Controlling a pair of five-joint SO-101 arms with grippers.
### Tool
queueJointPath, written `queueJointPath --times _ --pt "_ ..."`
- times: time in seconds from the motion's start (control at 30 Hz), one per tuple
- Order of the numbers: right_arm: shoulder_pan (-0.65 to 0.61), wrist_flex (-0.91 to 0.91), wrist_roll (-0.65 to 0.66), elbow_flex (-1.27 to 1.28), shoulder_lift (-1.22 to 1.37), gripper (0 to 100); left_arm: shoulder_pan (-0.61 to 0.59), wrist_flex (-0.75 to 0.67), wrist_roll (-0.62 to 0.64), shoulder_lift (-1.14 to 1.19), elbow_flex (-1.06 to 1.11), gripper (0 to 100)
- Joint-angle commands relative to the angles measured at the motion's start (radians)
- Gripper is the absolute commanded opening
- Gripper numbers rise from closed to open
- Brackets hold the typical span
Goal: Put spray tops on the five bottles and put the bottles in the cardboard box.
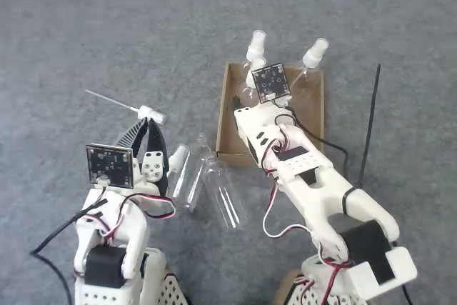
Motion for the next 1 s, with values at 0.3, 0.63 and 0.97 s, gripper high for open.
queueJointPath --times 0.3,0.63,0.97 --pt "0.007 0.013 -0.006 0.002 -0.018 30.7 -0.005 -0.026 0.002 0.023 -0.005 1" --pt "0.007 0.012 -0.006 0.009 -0.018 31.8 -0.005 -0.028 0.002 0.023 -0.005 1" --pt "0.007 0.088 -0.006 0.003 -0.174 31.9 -0.005 -0.028 0.002 0.023 -0.005 1"
